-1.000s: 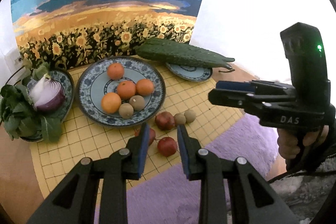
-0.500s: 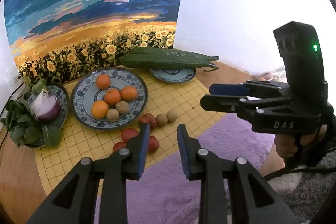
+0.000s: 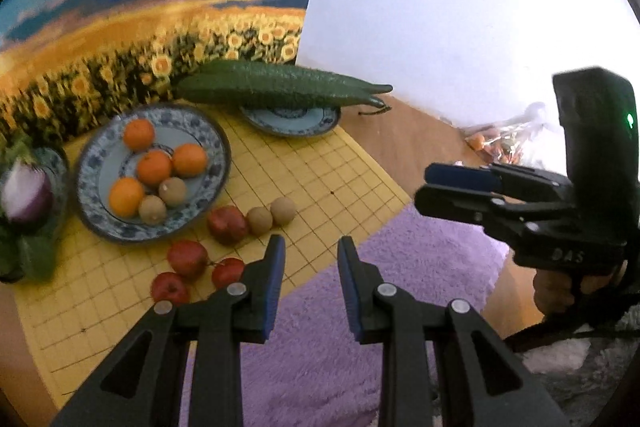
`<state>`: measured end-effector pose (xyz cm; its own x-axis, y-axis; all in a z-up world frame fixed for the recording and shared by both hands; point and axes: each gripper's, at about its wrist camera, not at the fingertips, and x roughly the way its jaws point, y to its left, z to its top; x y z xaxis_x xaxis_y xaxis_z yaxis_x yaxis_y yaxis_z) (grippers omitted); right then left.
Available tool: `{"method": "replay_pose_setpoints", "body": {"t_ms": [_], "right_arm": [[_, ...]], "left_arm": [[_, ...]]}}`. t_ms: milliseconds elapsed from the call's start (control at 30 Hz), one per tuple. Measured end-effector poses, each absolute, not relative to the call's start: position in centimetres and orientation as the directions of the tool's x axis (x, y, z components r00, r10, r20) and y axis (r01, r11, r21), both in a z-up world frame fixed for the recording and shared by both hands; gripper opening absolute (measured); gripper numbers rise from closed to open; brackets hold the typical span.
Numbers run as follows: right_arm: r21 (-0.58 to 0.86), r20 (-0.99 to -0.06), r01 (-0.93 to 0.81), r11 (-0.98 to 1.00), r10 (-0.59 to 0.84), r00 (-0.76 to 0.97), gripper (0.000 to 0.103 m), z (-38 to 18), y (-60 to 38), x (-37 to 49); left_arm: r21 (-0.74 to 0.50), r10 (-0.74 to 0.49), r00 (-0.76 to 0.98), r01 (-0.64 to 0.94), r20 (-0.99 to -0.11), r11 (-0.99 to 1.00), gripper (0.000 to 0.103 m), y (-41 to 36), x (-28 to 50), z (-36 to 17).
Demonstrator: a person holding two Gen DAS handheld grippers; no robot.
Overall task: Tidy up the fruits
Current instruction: 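Move both tools toward the remaining brown kiwis on the board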
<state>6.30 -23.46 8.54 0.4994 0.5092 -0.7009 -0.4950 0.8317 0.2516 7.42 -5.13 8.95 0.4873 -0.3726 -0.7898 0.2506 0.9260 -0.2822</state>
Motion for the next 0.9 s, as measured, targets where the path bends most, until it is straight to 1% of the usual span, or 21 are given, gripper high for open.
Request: {"method": "replay_pose_setpoints", "body": {"t_ms": [133, 333, 500, 600, 800, 900], "right_arm": [[0.254, -0.714, -0.495, 0.831, 0.506, 0.484, 0.043, 8.0, -23.5, 6.8], [0.248, -0.746, -0.526, 0.813, 0.507, 0.432, 0.043, 6.6, -22.3, 8.4], [0.192, -0.779, -0.564, 0.803, 0.474, 0.41, 0.043, 4.7, -20.6, 10.0], [0.187, -0.798, -0.574, 0.798, 0.464, 0.385, 0.043, 3.0, -19.7, 11.3], [0.287, -0.79, -0.588, 0.756, 0.534, 0.301, 0.042, 0.4, -18.9, 13.5], [0.309, -0.768, -0.609, 0.73, 0.57, 0.293, 0.042, 0.2, -18.7, 13.9]], "left_arm": [[-0.355, -0.408, 0.455, 0.201, -0.791, 0.913, 0.027, -4.2, 9.1, 7.2], [-0.379, -0.402, 0.414, 0.141, -0.817, 0.915, 0.027, -3.4, 11.1, 4.8], [-0.345, -0.381, 0.4, 0.162, -0.833, 0.924, 0.027, -4.1, 11.9, 4.1], [-0.298, -0.343, 0.403, 0.173, -0.849, 0.939, 0.027, -4.7, 12.6, 3.9], [-0.227, -0.279, 0.394, 0.174, -0.876, 0.958, 0.03, -5.2, 13.4, 3.6], [-0.233, -0.283, 0.384, 0.171, -0.879, 0.957, 0.031, -5.1, 13.5, 3.4]]}}
